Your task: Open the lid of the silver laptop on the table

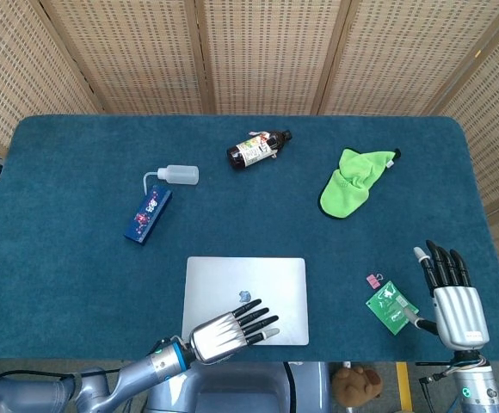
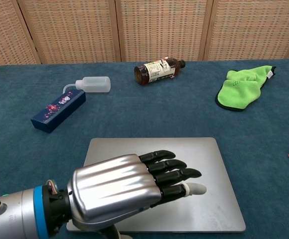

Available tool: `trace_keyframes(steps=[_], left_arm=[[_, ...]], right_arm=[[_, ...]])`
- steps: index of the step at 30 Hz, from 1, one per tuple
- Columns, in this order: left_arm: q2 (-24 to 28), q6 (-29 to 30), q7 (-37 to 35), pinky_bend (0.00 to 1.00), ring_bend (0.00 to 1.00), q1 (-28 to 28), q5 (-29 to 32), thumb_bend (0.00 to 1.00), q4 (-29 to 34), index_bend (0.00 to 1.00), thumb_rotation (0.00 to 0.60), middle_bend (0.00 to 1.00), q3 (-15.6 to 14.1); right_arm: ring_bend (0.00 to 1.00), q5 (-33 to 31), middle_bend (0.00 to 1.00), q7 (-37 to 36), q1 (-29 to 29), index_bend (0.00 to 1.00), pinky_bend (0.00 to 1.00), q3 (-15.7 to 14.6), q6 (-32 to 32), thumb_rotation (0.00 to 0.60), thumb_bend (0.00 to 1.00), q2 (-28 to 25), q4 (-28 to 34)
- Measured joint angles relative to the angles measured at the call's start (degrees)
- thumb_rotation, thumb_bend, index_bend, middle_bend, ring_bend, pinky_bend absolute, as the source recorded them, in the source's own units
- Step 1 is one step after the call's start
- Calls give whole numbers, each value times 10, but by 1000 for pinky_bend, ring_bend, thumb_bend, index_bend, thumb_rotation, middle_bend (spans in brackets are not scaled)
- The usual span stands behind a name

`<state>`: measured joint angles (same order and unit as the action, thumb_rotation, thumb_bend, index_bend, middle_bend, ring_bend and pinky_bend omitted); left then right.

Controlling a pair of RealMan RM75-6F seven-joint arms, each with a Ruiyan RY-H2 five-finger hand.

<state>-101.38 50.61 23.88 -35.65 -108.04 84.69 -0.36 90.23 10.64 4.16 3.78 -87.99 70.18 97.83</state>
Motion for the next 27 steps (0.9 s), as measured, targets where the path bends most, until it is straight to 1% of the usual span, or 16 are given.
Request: trace_keyframes(steps=[4, 14, 27], left_arm=[[-9, 10, 1, 0, 0, -7, 9, 30, -12, 0, 600, 0, 0], [-38, 12, -8, 0, 0, -21, 33, 29, -32, 0, 600, 0, -7], [-62, 6, 4, 0, 0, -36, 67, 30, -58, 0, 600, 0, -5]], right_arm=[[0, 2, 0, -4, -1, 0, 0, -1, -2, 600, 0, -2, 0], [0, 2, 0, -10, -1, 0, 0, -2, -2, 600, 0, -4, 0], [0, 3, 0, -21, -1, 0, 0, -3, -2, 600, 0, -7, 0]])
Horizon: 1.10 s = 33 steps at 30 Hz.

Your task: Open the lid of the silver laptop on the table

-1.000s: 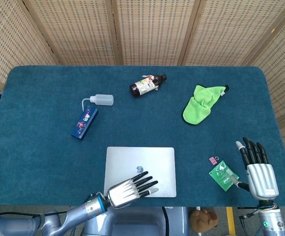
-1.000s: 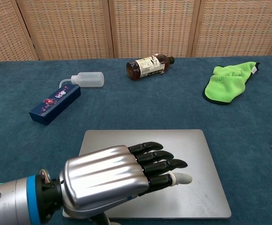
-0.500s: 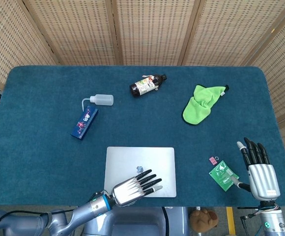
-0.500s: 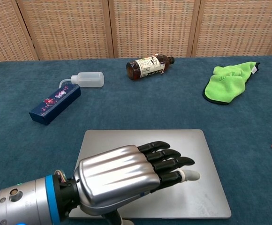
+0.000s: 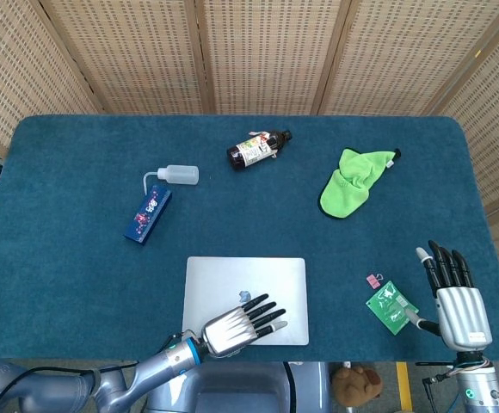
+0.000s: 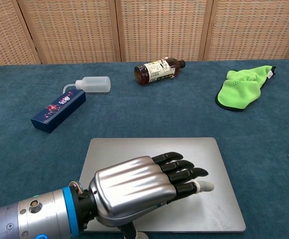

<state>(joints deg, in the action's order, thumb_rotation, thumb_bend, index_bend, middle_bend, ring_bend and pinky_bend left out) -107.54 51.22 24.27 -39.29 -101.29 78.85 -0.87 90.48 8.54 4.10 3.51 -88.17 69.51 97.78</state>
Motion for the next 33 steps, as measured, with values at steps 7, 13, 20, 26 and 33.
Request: trace_keyframes(steps=[7, 13, 20, 26, 33], left_arm=[[-8, 4, 1, 0, 0, -6, 10, 106, -7, 0, 600, 0, 2], [-10, 5, 10, 0, 0, -8, 18, 299, -7, 0, 600, 0, 3], [-10, 9, 28, 0, 0, -8, 29, 377, -7, 0, 600, 0, 3], [-9, 16, 49, 0, 0, -9, 35, 397, -7, 0, 600, 0, 8], [-10, 43, 133, 0, 0, -9, 37, 412, -3, 0, 600, 0, 33]], right_arm=[[0, -1, 0, -7, 0, 0, 0, 1, -1, 600, 0, -2, 0], [0, -1, 0, -12, 0, 0, 0, 1, -1, 600, 0, -3, -1], [0, 0, 0, -20, -1, 0, 0, 0, -3, 600, 0, -6, -1], [0, 0, 0, -21, -1, 0, 0, 0, -2, 600, 0, -6, 0], [0, 1, 0, -25, -1, 0, 0, -1, -1, 600, 0, -7, -1]])
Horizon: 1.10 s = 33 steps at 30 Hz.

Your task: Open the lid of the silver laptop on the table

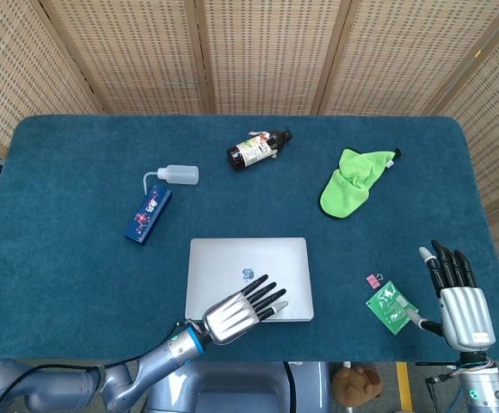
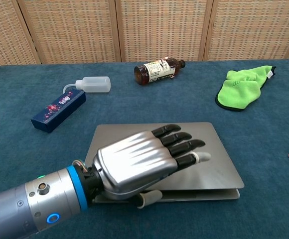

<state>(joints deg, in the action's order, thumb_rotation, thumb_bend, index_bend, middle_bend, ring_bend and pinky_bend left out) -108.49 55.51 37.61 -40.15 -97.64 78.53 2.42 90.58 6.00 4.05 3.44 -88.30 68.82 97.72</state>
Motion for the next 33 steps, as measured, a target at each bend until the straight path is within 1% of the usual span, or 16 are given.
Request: trace_keyframes(steps=[3, 7, 11, 14, 16, 17, 18, 20, 22, 25, 26, 27, 30, 33], left_arm=[[-3, 12, 32, 0, 0, 2, 17, 422, 10, 0, 600, 0, 21], [-11, 26, 42, 0, 0, 7, 50, 430, 21, 0, 600, 0, 46], [-14, 31, 54, 0, 0, 7, 71, 429, 28, 0, 600, 0, 64], [-12, 32, 61, 0, 0, 3, 82, 430, 40, 0, 600, 0, 75], [-8, 31, 64, 0, 0, 0, 92, 430, 49, 0, 600, 0, 80], [-6, 30, 65, 0, 0, -1, 96, 430, 51, 0, 600, 0, 81], [-5, 30, 66, 0, 0, -2, 100, 429, 53, 0, 600, 0, 82], [-4, 30, 67, 0, 0, -4, 108, 429, 53, 0, 600, 0, 83], [-3, 31, 66, 0, 0, -5, 115, 430, 51, 0, 600, 0, 85], [-3, 35, 59, 0, 0, -8, 123, 430, 47, 0, 600, 0, 86], [-3, 36, 57, 0, 0, -9, 124, 430, 47, 0, 600, 0, 87], [-2, 37, 55, 0, 0, -9, 125, 430, 47, 0, 600, 0, 87], [3, 40, 50, 0, 0, -12, 127, 430, 49, 0, 600, 0, 86], [8, 43, 49, 0, 0, -15, 129, 430, 51, 0, 600, 0, 86]], right_arm=[[0, 2, 0, 2, 0, 0, 0, -1, 0, 600, 0, 0, 1], [0, 5, 0, 3, 1, 0, 0, -2, 0, 600, 0, 1, 0], [0, 10, 0, 0, 2, 6, 0, -4, 2, 600, 0, 1, 0], [0, 20, 16, -9, 8, 69, 0, -8, 9, 600, 0, 1, 0], [0, 27, 76, -17, 15, 151, 0, -13, 23, 600, 0, -1, -1], [2, 31, 99, -21, 18, 174, 0, -16, 31, 600, 1, -2, -2], [10, 37, 128, -25, 24, 201, 11, -20, 42, 600, 25, -3, -3], [29, 49, 156, -27, 35, 227, 60, -30, 66, 600, 125, -2, -6], [40, 61, 165, -30, 46, 247, 113, -39, 89, 600, 277, 0, -9], [43, 77, 168, -43, 70, 259, 124, -54, 136, 600, 389, 9, -14], [43, 81, 169, -48, 78, 260, 124, -58, 151, 600, 413, 13, -16], [44, 85, 169, -52, 91, 260, 124, -61, 169, 600, 462, 21, -20], [43, 85, 167, -53, 113, 260, 124, -61, 195, 600, 579, 45, -28], [43, 72, 165, -47, 126, 260, 124, -56, 219, 600, 651, 62, -28]])
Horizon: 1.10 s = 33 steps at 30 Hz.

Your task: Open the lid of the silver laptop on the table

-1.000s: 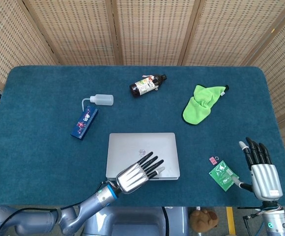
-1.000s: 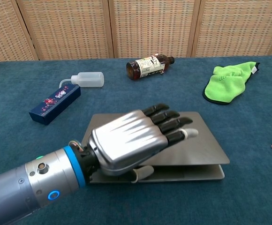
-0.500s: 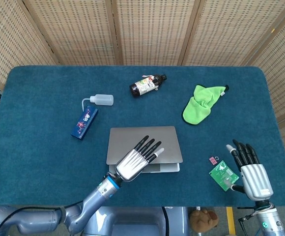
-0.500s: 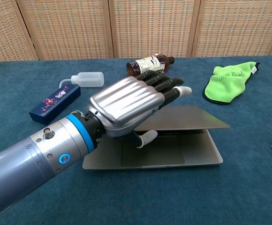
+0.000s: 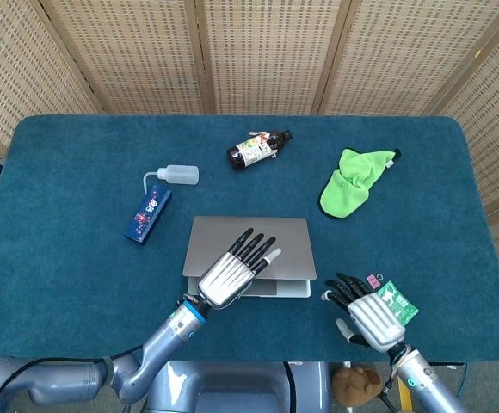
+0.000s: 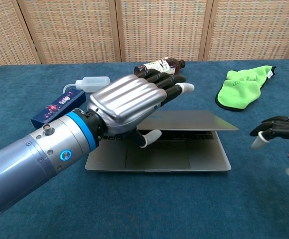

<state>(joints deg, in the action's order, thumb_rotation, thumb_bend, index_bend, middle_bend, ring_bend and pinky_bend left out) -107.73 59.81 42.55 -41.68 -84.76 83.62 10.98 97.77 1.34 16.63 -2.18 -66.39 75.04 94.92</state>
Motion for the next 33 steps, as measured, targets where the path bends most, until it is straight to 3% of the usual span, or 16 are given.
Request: trace_keyframes(steps=[4, 16, 29, 33], left_arm=[[2, 2, 0, 0, 0, -4, 4, 430, 2, 0, 600, 0, 1], [13, 9, -7, 0, 0, -11, 14, 433, 1, 0, 600, 0, -2], [20, 16, -15, 0, 0, -17, 22, 433, -2, 0, 600, 0, -6], [19, 17, -13, 0, 0, -18, 24, 432, -6, 0, 600, 0, -10]], right_arm=[[43, -30, 162, 9, 19, 260, 124, 8, 36, 600, 761, 24, 7], [43, -101, 122, 63, 50, 258, 124, 21, 93, 600, 957, 76, 25], [45, -166, 117, 132, 69, 141, 124, 31, 115, 600, 1000, 110, 20], [77, -215, 208, 165, 78, 140, 124, 37, 131, 600, 1000, 114, 22]])
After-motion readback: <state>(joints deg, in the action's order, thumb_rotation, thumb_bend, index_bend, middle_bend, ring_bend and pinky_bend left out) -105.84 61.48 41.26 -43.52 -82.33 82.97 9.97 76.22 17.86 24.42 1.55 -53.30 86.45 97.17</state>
